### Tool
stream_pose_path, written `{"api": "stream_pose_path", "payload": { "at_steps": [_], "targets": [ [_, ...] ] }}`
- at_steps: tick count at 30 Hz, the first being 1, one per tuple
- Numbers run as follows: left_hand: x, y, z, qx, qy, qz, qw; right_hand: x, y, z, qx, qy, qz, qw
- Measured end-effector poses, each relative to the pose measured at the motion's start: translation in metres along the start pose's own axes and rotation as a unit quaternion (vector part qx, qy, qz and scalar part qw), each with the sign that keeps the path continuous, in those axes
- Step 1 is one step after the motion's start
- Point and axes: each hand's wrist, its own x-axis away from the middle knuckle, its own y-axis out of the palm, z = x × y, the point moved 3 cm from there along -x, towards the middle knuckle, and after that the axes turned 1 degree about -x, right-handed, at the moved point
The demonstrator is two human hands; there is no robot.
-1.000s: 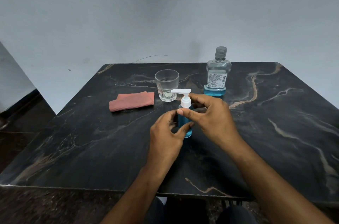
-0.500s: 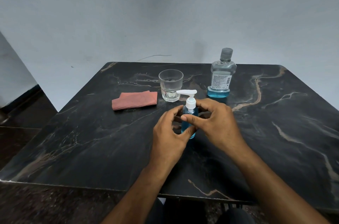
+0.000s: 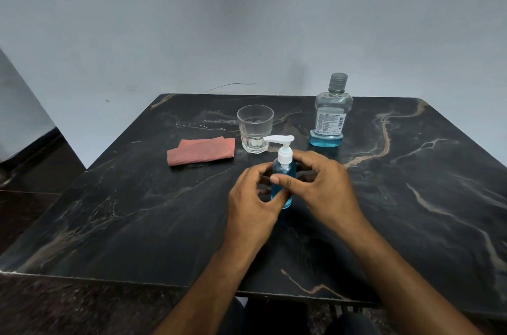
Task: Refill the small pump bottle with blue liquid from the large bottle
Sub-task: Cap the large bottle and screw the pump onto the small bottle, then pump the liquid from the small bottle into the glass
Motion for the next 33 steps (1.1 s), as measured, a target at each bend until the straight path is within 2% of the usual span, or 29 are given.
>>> {"api": "stream_pose_path", "payload": {
  "at_steps": [3, 7, 9, 15, 19, 24, 33],
  "targets": [
    [0.000, 0.000, 0.001, 0.026, -0.001, 0.006, 1.000, 0.006, 0.008, 0.011, -0.029, 0.022, -0.014, 0.999],
    [0.001, -0.002, 0.006, 0.038, 0.051, 0.011, 0.998, 0.008, 0.010, 0.016, -0.048, 0.014, 0.029, 0.998],
    [0.001, -0.004, 0.005, 0.048, 0.052, 0.029, 0.997, 0.008, 0.008, 0.016, -0.036, 0.001, 0.036, 0.999],
    [-0.036, -0.013, 0.000, 0.044, -0.085, 0.106, 0.990, 0.010, 0.002, 0.024, -0.062, 0.003, 0.058, 0.996],
    [-0.092, -0.012, -0.006, -0.007, -0.129, 0.079, 0.988, 0.014, 0.000, 0.026, -0.079, 0.006, 0.088, 0.993],
    [-0.138, 0.006, -0.020, -0.024, -0.150, 0.061, 0.987, 0.017, -0.005, 0.019, -0.071, -0.014, 0.127, 0.989],
    [-0.148, 0.022, -0.040, 0.003, -0.163, 0.096, 0.982, 0.016, -0.007, 0.024, -0.064, 0.004, 0.133, 0.989]
  ]
}}
